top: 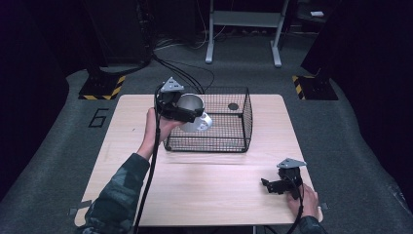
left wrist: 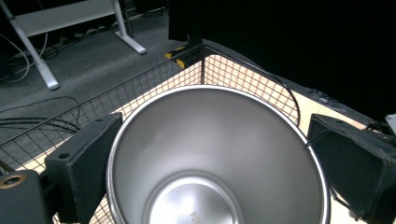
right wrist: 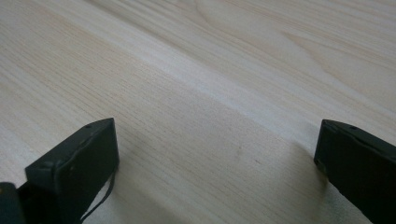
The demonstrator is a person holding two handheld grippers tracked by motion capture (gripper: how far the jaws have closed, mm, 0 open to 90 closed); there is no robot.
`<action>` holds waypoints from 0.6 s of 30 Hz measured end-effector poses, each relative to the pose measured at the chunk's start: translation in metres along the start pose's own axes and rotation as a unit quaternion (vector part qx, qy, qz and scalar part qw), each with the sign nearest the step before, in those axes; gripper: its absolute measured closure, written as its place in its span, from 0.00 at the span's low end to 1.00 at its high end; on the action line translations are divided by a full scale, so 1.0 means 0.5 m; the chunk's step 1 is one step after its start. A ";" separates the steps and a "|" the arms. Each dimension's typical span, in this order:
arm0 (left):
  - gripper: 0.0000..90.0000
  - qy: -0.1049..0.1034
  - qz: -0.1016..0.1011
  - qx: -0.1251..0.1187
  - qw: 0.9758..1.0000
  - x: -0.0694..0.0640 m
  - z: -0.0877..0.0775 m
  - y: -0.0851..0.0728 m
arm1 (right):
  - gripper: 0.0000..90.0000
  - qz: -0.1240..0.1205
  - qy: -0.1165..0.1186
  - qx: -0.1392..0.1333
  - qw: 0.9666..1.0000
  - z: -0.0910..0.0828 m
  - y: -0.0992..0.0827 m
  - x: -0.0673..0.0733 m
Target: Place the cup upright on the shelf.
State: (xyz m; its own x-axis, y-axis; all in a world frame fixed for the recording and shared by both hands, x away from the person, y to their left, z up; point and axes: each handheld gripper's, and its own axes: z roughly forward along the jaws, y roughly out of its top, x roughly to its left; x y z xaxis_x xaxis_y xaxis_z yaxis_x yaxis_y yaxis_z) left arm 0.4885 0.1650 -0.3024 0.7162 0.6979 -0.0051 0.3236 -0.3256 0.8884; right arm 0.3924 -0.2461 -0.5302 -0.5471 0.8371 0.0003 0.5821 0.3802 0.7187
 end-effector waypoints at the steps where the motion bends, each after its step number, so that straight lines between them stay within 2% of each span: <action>1: 0.07 0.001 -0.003 -0.001 1.000 0.003 0.004 0.001 | 0.00 0.000 0.000 0.000 1.000 0.000 0.000 0.000; 11: 0.07 0.011 -0.016 0.009 1.000 0.027 0.045 0.005 | 0.00 0.000 0.000 0.000 1.000 0.000 0.000 0.000; 18: 0.07 0.010 -0.024 0.021 0.999 0.040 0.080 0.001 | 0.00 0.000 0.000 0.000 1.000 0.000 0.000 0.000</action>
State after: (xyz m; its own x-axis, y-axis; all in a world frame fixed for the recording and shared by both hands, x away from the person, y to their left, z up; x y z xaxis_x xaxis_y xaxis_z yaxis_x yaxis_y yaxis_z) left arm 0.5279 0.1534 -0.3204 0.6868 0.7259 -0.0369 0.3831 -0.3183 0.8671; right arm 0.3924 -0.2462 -0.5302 -0.5474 0.8369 0.0000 0.5819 0.3807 0.7187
